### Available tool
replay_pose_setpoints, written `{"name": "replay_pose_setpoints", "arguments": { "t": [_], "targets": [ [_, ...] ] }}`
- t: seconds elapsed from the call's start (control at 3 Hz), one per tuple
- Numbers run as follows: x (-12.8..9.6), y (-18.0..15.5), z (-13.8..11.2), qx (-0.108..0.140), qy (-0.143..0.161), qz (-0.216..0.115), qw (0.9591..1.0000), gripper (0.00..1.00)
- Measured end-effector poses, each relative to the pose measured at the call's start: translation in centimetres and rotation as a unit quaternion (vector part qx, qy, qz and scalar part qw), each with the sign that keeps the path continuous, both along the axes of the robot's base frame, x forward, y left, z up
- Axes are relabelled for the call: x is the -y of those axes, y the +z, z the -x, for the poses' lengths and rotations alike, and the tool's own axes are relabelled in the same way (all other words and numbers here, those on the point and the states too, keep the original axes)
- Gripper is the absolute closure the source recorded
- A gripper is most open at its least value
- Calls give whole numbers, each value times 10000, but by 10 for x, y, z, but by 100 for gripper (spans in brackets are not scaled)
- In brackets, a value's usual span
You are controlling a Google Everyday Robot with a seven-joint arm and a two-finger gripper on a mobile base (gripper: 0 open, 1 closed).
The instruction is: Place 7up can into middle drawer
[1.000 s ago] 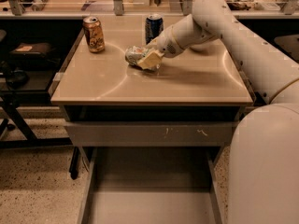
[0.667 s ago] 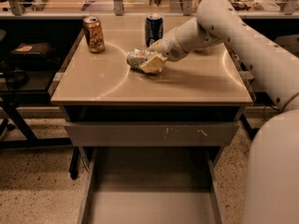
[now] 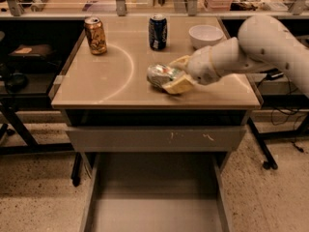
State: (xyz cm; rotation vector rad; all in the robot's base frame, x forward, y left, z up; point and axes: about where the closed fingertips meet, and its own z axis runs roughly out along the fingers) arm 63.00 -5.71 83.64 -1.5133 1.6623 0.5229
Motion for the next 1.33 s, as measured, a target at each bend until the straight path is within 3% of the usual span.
{"name": "replay_pose_setpoints", "arguments": {
  "t": [0.67, 1.0, 1.33],
  "targets": [
    [33, 6, 71, 225, -100, -121, 9996, 100],
    [65, -4, 89, 169, -338, -67, 9993, 100],
    [65, -4, 89, 170, -336, -65, 9993, 100]
  ]
}}
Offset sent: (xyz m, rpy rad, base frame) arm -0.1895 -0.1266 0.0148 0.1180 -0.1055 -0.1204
